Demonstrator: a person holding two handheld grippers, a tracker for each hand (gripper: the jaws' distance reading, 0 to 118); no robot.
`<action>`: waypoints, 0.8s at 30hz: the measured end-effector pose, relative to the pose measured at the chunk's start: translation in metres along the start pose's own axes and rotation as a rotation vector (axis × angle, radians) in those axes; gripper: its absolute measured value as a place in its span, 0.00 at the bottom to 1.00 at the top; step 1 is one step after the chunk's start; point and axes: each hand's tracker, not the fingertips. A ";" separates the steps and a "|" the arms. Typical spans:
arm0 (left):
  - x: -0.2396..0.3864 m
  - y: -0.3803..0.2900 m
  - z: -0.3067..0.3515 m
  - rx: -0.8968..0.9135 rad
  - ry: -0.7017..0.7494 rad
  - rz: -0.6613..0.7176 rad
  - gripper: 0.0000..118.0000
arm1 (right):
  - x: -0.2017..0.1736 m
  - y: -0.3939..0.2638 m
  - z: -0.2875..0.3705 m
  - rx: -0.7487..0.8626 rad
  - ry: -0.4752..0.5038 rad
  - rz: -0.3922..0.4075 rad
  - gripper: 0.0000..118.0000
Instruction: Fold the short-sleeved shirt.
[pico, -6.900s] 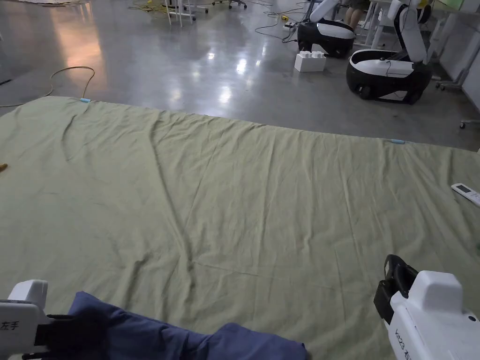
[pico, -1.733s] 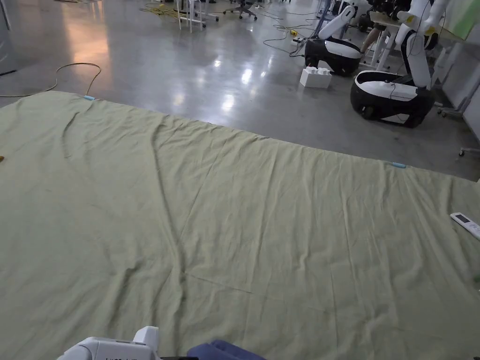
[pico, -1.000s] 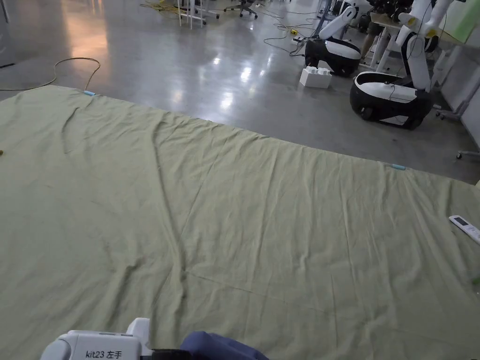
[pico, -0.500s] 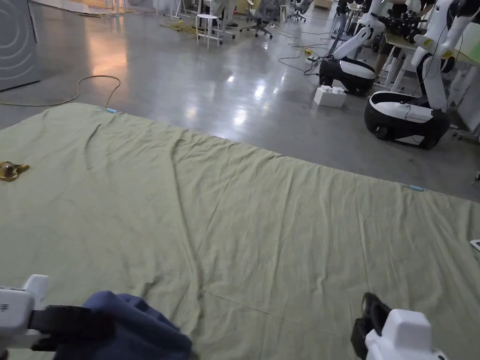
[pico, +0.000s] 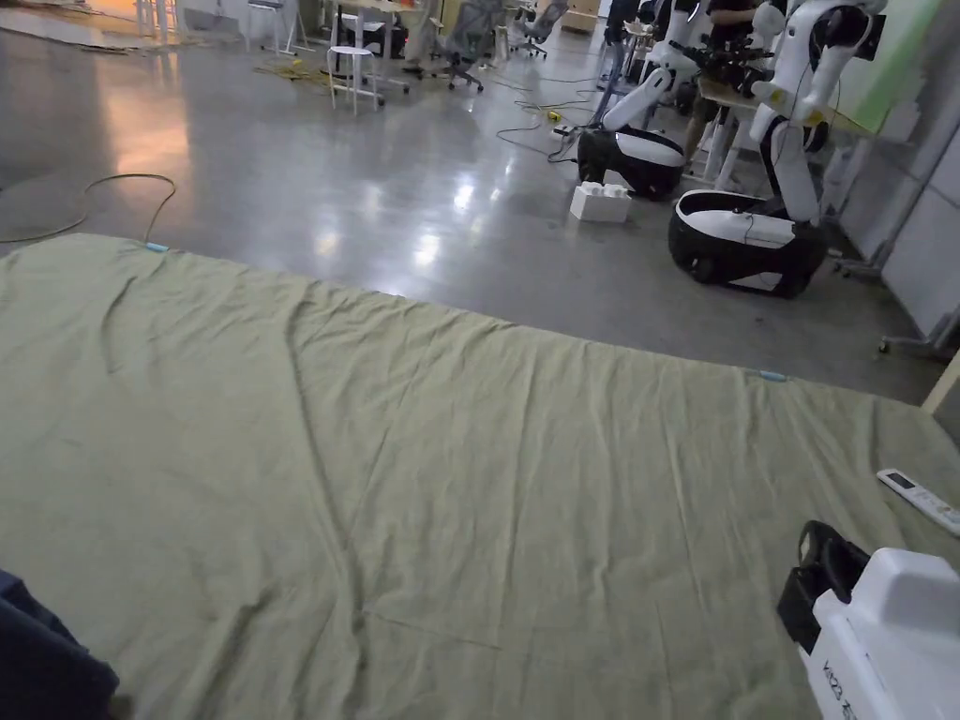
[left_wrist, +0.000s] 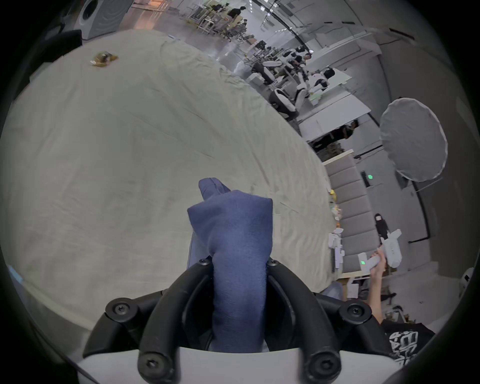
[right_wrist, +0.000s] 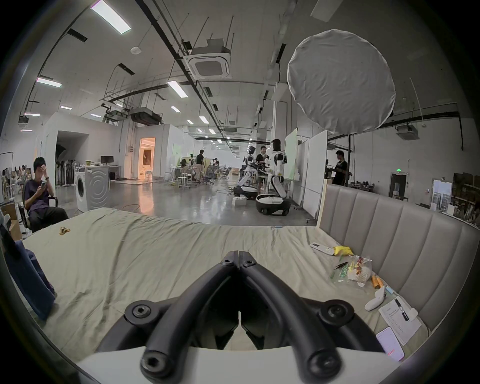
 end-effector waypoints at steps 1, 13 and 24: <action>-0.008 -0.001 -0.002 -0.003 0.030 0.010 0.21 | 0.001 -0.001 -0.001 -0.007 -0.001 -0.002 0.00; -0.023 -0.017 -0.024 -0.022 0.446 -0.124 0.33 | -0.007 -0.020 -0.004 -0.062 0.021 -0.011 0.00; 0.009 -0.003 0.015 0.255 0.751 -0.259 0.49 | -0.009 -0.024 -0.003 -0.061 0.047 -0.020 0.00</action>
